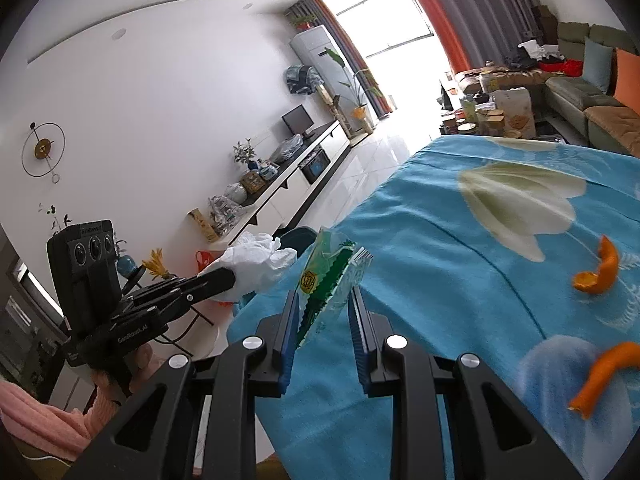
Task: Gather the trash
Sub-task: 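Carry the tissue and green wrapper over the teal bin with both tools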
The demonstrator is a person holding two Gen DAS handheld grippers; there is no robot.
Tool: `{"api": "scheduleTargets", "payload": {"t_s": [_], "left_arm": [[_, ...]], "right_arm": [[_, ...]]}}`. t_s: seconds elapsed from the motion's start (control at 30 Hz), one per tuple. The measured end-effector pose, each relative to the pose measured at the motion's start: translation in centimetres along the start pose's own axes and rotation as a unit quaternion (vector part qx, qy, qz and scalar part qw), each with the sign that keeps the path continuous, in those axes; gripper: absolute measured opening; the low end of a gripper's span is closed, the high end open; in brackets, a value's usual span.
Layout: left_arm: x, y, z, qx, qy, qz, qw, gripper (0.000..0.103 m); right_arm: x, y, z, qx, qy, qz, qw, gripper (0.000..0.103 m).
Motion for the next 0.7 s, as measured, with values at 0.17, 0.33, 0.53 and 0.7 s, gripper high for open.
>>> {"api": "scheduleTargets", "payload": {"t_s": [0.17, 0.33, 0.53, 0.7], "left_arm": [[-0.8, 0.1, -1.9, -0.005, 0.02, 0.004, 0.9998, 0.005], [-1.3, 0.3, -3.5, -0.012, 0.036, 0.007, 0.9992, 0.005], [-1.5, 0.2, -5.4, -0.019, 0.051, 0.006, 0.9985, 0.005], [-1.7, 0.2, -7.0, -0.022, 0.066, 0.005, 0.9976, 0.005]], "right_arm": [[1.1, 0.3, -0.9, -0.006, 0.011, -0.008, 1.0, 0.023], [2.2, 0.4, -1.8, -0.011, 0.021, -0.017, 1.0, 0.023], [3.0, 0.8, -2.9, -0.019, 0.033, -0.022, 0.999, 0.023], [4.1, 1.1, -4.3, -0.027, 0.045, -0.031, 0.998, 0.023]]}}
Point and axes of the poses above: each gripper's, at about its wrist camera, not at the fingertips, and x roughly the way its jaws point, z to its right, y to its top, the point moved 10 cm from there along x, roughly the way its jaws point, and after that the axes turned 1 degree about -z, right-handed, at the moved point
